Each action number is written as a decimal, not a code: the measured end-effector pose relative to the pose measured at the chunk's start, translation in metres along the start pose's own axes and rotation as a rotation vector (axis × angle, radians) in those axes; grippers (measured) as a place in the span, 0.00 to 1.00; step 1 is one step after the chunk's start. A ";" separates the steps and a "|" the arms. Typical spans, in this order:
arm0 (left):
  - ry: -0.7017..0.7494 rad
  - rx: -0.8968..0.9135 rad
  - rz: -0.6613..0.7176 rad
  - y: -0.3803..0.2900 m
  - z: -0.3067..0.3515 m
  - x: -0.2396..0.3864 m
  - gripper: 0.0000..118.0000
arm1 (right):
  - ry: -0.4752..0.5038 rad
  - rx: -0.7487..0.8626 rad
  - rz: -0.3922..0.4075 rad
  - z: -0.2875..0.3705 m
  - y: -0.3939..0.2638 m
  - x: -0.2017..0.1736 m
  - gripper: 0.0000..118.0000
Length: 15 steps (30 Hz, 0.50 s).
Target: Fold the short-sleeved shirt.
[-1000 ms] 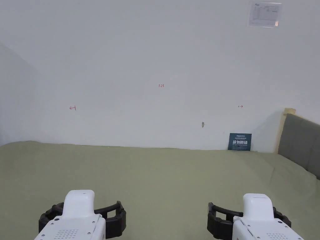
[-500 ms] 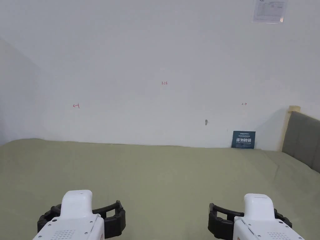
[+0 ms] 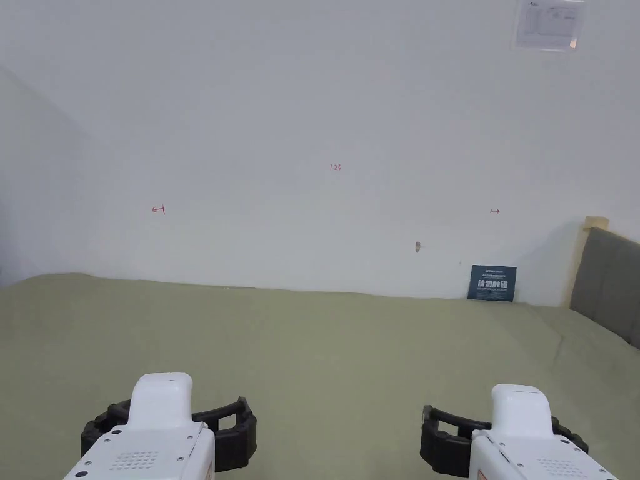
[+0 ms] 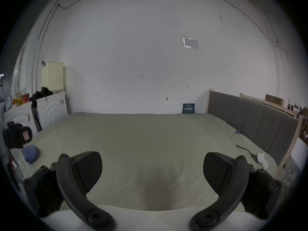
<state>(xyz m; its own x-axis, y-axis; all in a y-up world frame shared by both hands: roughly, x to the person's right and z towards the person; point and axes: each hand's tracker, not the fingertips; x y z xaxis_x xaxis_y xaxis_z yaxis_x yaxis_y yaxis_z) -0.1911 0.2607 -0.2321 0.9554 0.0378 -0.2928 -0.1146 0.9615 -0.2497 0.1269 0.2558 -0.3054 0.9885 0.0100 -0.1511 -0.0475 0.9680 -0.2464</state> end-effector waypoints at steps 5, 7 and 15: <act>-0.004 -0.001 0.008 0.001 0.000 -0.002 1.00 | 0.076 -0.004 -0.136 0.000 0.001 0.007 1.00; -0.006 -0.005 0.012 0.001 -0.001 -0.002 1.00 | 0.075 -0.034 -0.186 -0.003 0.004 0.011 1.00; -0.011 -0.014 0.017 -0.001 -0.001 -0.002 1.00 | 0.036 -0.050 -0.167 -0.004 0.011 0.014 1.00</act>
<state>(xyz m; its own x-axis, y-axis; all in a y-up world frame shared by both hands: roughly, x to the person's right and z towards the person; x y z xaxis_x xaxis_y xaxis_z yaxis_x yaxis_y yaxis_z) -0.1932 0.2597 -0.2321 0.9563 0.0575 -0.2868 -0.1349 0.9567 -0.2580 0.1394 0.2655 -0.3144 0.9774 -0.1599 -0.1380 0.1092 0.9418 -0.3181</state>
